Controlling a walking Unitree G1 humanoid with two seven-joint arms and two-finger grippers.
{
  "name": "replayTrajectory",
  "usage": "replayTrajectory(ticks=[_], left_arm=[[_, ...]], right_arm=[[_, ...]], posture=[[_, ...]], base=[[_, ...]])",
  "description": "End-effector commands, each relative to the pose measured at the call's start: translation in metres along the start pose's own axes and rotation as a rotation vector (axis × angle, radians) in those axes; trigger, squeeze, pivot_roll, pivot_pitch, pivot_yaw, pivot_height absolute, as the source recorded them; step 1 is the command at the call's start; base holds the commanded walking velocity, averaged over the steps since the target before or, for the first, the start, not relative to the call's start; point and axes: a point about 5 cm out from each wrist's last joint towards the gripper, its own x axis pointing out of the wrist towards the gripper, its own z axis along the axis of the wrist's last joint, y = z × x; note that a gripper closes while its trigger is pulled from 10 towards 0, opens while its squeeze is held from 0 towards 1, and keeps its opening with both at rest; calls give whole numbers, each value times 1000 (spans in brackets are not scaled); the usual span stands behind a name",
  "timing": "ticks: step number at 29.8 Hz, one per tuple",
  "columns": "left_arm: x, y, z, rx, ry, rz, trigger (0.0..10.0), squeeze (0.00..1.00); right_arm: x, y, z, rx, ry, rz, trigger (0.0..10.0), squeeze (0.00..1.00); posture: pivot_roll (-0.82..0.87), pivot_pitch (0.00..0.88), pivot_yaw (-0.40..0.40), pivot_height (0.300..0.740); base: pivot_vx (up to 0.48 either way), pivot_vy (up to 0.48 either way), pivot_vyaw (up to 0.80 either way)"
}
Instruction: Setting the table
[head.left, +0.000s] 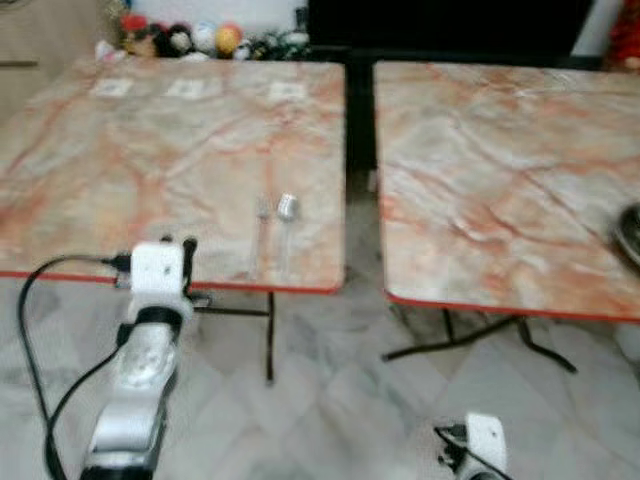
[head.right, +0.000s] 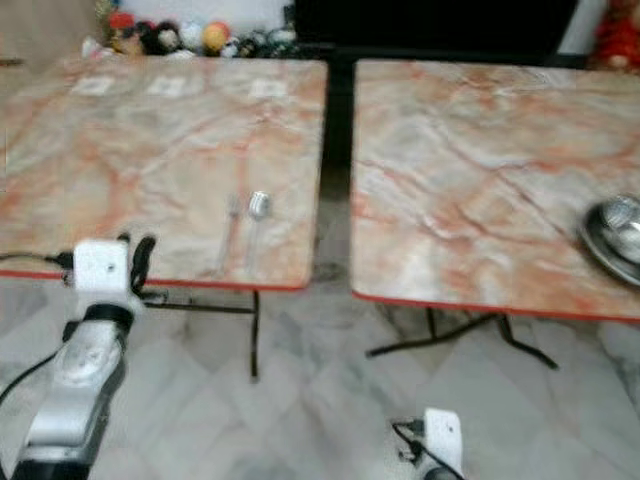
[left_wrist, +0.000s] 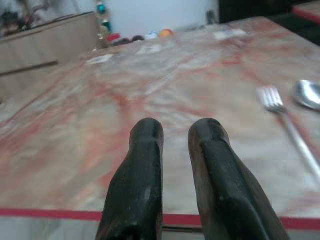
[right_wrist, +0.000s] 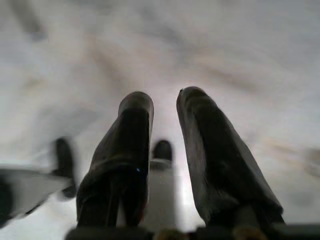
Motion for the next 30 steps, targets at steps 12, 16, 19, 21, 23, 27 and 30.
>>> replayTrajectory(ticks=[12,16,19,21,23,27,30], left_arm=[[-2,-16,10,-166,-26,-113,10000,0],[-2,-17,9,-167,-21,-124,10000,0],[-3,-19,8,-165,-15,-140,10000,0],[-3,-20,8,-169,-15,-147,10000,0],[-3,-21,8,-173,-14,-152,10000,0],[-4,-23,11,-186,-33,-172,10000,0],[-4,-24,10,-177,-23,-181,10000,0]], right_arm=[[-1,-11,-2,-6,10,-25,10000,0],[-1,-11,-2,-3,9,-27,10000,0],[-1,-11,-2,4,9,-32,10000,0],[-1,-11,-2,6,12,-35,10000,0],[-1,-11,-3,4,14,-32,10000,0],[-1,-11,-3,4,14,-33,10000,0],[-2,-11,-3,4,15,-33,10000,0]], posture=[[51,93,9,740],[51,93,8,740],[51,94,9,740],[51,94,10,740],[51,94,9,740],[53,94,11,740],[52,95,12,740]], base=[[0,0,0],[0,0,0],[0,0,0],[0,0,-750],[0,0,-800],[0,0,-788],[0,0,-788]])
